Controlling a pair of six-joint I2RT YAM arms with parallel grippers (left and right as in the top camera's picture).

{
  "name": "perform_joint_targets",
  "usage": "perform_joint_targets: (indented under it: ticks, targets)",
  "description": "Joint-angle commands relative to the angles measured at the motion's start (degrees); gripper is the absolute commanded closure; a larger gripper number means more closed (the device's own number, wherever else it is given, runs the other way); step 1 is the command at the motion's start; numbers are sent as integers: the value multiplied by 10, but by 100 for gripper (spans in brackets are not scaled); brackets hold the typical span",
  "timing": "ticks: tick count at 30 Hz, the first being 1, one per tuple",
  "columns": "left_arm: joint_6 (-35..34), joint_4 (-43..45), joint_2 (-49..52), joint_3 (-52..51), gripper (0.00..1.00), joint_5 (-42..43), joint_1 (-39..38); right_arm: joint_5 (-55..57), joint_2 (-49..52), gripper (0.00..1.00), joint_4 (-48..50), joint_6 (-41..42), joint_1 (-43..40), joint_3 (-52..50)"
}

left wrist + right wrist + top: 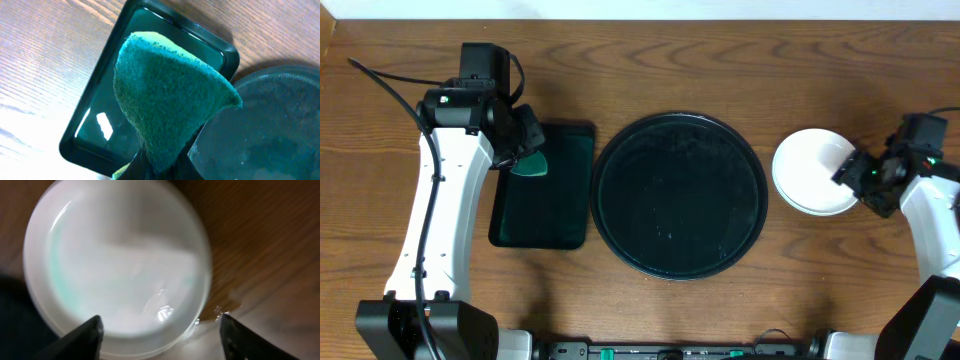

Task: Clean dirty plates on tray and stack at the side
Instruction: 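Lower the sponge into the rectangular tray and release it with left gripper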

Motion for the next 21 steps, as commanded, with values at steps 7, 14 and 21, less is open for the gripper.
perform_joint_targets:
  ticks: [7, 14, 21]
  targets:
    - [138, 0, 66, -13, 93, -67, 2, -20, 3, 9, -96, -66, 133, 146]
    - [173, 9, 174, -13, 93, -7, 1, 12, 3, 9, -101, -69, 199, 152]
    - [92, 9, 247, -13, 91, -2, 1, 12, 3, 9, -113, -92, 203, 152]
